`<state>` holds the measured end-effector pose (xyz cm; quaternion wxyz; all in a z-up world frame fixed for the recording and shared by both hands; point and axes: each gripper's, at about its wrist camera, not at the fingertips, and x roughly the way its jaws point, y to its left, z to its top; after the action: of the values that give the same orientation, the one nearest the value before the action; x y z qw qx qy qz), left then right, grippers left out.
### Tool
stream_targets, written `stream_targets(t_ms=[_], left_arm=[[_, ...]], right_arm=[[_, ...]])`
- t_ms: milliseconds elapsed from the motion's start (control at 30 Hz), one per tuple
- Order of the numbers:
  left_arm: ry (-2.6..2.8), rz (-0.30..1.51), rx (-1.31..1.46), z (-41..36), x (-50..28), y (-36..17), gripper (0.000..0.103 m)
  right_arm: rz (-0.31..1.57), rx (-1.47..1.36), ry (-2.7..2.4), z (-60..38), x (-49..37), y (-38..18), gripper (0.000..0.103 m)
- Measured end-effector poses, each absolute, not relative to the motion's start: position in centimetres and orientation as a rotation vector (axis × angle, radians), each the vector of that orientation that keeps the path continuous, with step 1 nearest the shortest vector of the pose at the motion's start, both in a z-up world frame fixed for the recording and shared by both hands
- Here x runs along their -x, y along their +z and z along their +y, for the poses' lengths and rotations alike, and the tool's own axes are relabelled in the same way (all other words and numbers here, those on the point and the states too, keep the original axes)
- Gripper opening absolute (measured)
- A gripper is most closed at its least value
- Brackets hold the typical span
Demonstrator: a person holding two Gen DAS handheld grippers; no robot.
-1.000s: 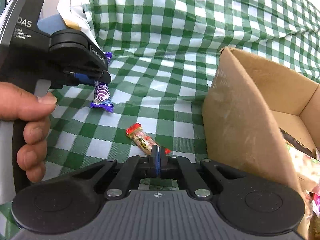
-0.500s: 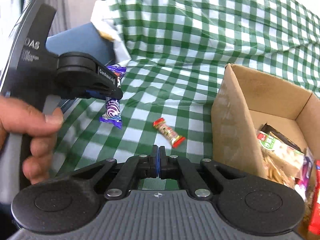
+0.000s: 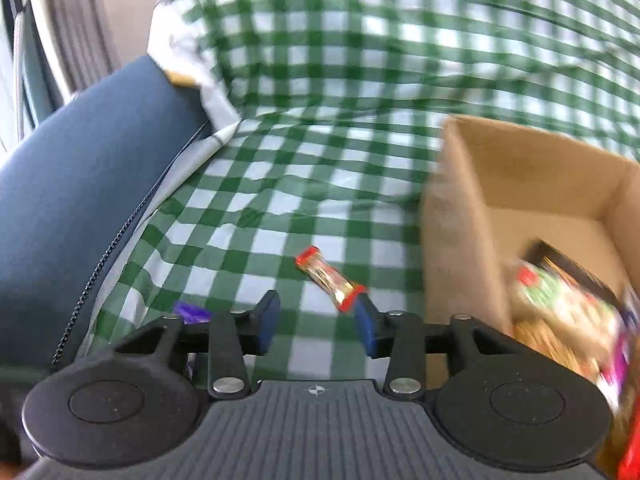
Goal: Organize snacks
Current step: 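Grasp the small red-and-gold snack bar with the right gripper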
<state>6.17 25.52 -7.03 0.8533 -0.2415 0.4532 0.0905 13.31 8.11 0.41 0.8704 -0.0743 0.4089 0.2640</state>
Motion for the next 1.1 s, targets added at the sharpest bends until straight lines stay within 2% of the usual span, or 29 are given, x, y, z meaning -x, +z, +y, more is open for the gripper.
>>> stream_targets(t_ms=[133,200,300,433,500,533,567,600,633,767,967,1100], left_arm=[[0.182,0.988,0.481,25.0,-6.9,-7.5,0.026],[0.170,1.003,0.462,24.5,-7.4,-7.8,0.030],[0.155,1.012,0.442,24.1,-7.8,-7.9,0.033],[0.138,1.020,0.446,24.1,-8.1,-8.1,0.034],[0.135,1.021,0.455,24.2,-8.3,-8.1,0.034],[0.134,1.022,0.456,24.2,-8.5,-8.1,0.034],[0.133,1.021,0.455,24.2,-8.5,-8.1,0.034],[0.133,1.021,0.453,24.1,-8.5,-8.1,0.034],[0.133,1.021,0.453,24.2,-8.3,-8.1,0.033],[0.134,1.019,0.478,24.8,-8.2,-8.2,0.032],[0.156,1.014,0.484,24.9,-7.8,-8.1,0.020],[0.158,0.998,0.506,25.1,-7.3,-8.1,0.018]], right_arm=[[0.896,0.238,0.545,11.5,-16.3,-1.4,0.053],[0.925,0.259,0.529,12.6,-17.6,-2.6,0.055],[0.935,0.316,0.526,13.9,-19.1,-4.1,0.065],[0.984,0.347,0.513,14.4,-20.8,-5.9,0.064],[1.001,0.352,0.519,14.5,-21.0,-6.4,0.058],[1.002,0.354,0.528,14.5,-20.9,-6.6,0.048],[0.999,0.349,0.541,14.4,-20.8,-6.6,0.043],[0.999,0.344,0.558,14.3,-20.6,-6.5,0.027],[1.003,0.340,0.573,14.3,-20.4,-6.5,0.019],[0.999,0.288,0.586,13.6,-19.6,-5.2,0.017],[0.939,0.226,0.565,10.5,-16.1,-0.6,0.017],[0.937,0.162,0.561,6.7,-12.6,1.8,0.017]])
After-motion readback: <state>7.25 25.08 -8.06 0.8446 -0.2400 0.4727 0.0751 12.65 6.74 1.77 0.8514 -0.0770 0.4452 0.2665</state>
